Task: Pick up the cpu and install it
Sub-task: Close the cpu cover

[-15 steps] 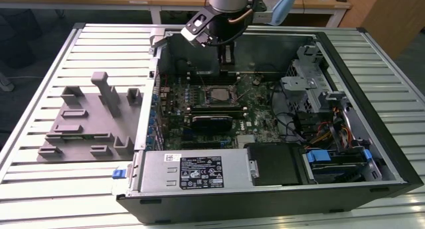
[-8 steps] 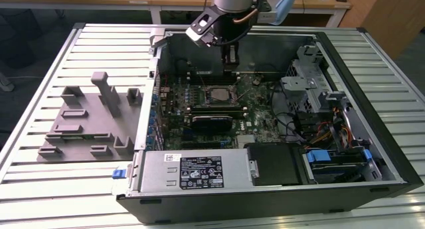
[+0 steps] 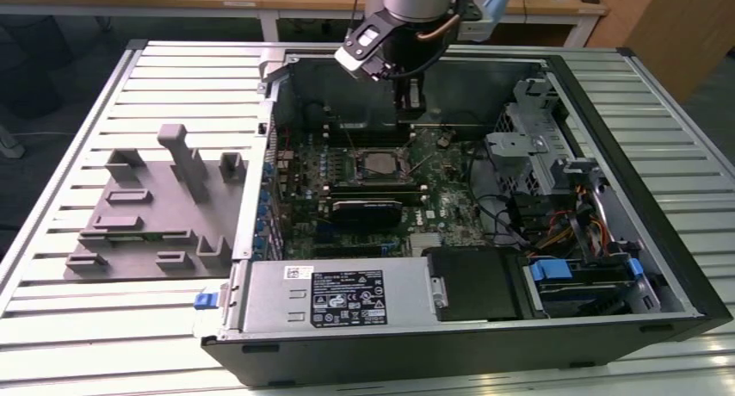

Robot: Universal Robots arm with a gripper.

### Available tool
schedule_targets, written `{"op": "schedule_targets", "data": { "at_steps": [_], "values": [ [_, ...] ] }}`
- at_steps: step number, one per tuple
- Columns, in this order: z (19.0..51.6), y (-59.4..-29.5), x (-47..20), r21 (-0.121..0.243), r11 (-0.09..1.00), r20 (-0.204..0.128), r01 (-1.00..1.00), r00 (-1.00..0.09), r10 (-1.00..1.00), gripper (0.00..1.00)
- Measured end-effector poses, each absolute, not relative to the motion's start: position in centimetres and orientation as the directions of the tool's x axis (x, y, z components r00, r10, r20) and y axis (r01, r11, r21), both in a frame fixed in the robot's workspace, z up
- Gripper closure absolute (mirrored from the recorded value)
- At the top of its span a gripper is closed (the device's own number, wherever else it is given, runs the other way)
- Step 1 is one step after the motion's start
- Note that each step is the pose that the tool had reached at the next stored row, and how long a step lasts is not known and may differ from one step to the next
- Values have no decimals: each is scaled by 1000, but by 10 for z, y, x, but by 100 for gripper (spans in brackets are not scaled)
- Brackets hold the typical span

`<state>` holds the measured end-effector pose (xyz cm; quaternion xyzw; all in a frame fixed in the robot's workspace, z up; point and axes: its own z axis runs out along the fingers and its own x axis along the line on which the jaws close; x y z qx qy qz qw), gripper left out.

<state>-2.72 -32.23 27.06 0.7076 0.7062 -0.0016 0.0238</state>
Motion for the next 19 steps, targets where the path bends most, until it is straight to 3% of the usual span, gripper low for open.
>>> {"op": "schedule_targets", "data": {
  "at_steps": [19],
  "values": [
    [270,-322,15,28,-1,-36,1000,2,999,89]
  ]
}}
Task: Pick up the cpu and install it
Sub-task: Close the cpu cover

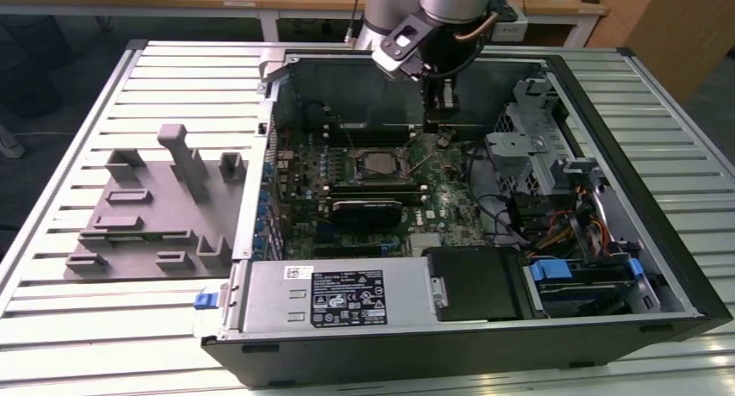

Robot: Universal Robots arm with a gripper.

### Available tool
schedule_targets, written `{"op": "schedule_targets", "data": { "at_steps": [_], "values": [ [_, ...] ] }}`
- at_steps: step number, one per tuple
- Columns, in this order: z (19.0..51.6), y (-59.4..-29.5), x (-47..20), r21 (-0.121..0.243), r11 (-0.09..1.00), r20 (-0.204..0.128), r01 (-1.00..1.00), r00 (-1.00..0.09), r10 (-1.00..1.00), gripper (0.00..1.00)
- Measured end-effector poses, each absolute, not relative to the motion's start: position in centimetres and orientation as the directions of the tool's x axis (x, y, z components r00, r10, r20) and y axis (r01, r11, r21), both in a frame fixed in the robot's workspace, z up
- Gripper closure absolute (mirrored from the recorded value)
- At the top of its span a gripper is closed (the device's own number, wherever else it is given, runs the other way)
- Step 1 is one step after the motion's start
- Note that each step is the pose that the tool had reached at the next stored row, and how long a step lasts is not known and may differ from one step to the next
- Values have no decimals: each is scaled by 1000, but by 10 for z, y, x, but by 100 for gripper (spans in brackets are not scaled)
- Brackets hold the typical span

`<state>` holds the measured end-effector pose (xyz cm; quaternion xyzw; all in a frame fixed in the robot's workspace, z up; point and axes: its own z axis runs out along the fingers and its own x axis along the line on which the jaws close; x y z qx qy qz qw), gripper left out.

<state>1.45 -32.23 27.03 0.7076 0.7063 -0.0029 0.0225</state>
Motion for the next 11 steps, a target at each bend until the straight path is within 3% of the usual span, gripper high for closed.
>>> {"op": "schedule_targets", "data": {
  "at_steps": [11],
  "values": [
    [264,-322,33,28,-1,-36,1000,2,999,89]
  ]
}}
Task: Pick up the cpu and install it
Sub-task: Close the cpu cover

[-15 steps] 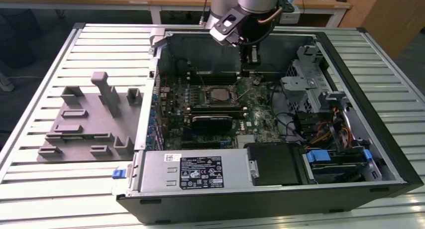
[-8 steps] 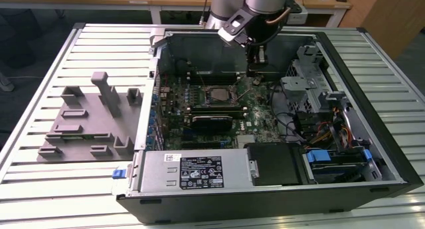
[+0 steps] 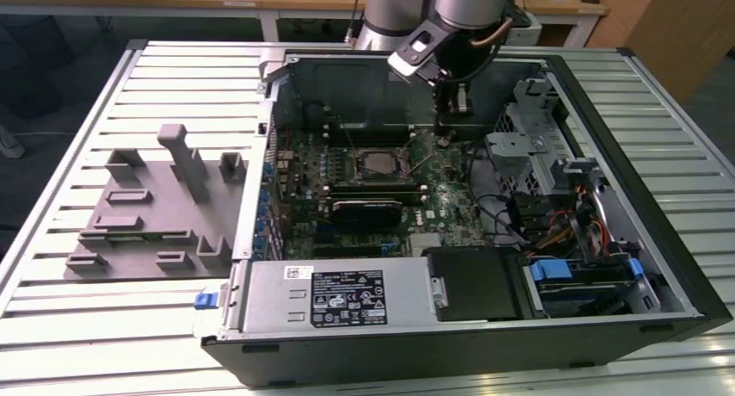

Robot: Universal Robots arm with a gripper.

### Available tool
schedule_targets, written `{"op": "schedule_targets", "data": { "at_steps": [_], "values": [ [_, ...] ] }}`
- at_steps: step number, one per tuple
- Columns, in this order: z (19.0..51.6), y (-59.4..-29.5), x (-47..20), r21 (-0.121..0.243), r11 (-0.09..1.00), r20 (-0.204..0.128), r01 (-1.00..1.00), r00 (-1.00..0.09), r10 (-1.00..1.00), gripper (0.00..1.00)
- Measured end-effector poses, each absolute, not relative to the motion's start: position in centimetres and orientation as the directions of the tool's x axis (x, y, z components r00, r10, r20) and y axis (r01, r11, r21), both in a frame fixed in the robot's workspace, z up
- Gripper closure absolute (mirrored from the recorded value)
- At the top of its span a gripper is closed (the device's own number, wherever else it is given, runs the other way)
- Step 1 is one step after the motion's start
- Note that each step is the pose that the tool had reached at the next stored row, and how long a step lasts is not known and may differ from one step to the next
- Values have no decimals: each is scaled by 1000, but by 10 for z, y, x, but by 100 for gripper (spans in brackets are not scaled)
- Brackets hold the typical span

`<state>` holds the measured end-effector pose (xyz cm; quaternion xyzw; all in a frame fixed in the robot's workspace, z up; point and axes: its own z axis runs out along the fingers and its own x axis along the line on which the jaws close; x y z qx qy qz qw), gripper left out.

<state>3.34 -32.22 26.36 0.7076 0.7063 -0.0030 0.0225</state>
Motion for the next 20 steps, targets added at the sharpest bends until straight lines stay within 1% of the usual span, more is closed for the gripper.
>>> {"op": "schedule_targets", "data": {
  "at_steps": [12,20],
  "values": [
    [244,-322,41,28,-1,-36,1000,2,999,89],
    [241,-322,41,28,-1,-36,1000,2,999,89]
  ]
}}
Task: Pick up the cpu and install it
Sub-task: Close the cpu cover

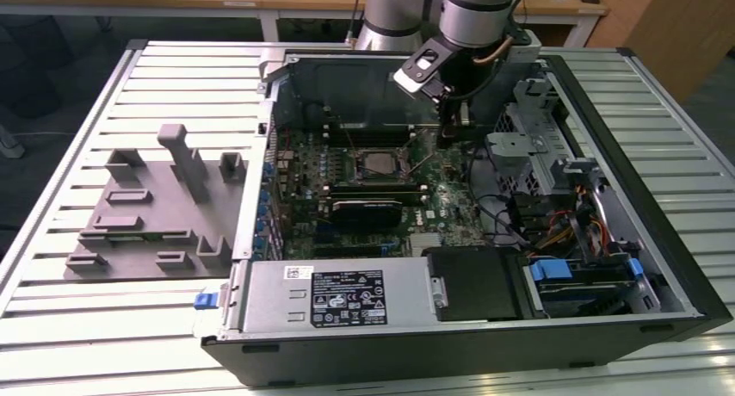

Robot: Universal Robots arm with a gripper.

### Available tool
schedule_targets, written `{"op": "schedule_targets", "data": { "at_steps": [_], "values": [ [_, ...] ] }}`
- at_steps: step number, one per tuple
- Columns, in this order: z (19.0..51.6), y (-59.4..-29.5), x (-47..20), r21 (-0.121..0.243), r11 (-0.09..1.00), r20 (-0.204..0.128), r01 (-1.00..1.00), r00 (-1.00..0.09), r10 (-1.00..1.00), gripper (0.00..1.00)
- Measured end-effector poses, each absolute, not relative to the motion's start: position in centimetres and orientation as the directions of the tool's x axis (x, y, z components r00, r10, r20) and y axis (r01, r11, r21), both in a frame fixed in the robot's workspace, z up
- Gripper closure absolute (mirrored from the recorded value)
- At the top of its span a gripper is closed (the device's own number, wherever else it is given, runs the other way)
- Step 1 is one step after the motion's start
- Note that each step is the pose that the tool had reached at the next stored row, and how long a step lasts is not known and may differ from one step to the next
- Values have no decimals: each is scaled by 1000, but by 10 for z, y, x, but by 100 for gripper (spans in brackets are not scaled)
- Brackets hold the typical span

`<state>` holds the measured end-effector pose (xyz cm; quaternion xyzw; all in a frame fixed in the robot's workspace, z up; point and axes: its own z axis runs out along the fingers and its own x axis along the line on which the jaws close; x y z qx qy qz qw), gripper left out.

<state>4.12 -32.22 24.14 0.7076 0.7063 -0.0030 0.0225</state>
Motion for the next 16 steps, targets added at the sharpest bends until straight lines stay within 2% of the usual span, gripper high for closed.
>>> {"op": "schedule_targets", "data": {
  "at_steps": [16],
  "values": [
    [241,-322,19,28,-1,-36,1000,2,999,89]
  ]
}}
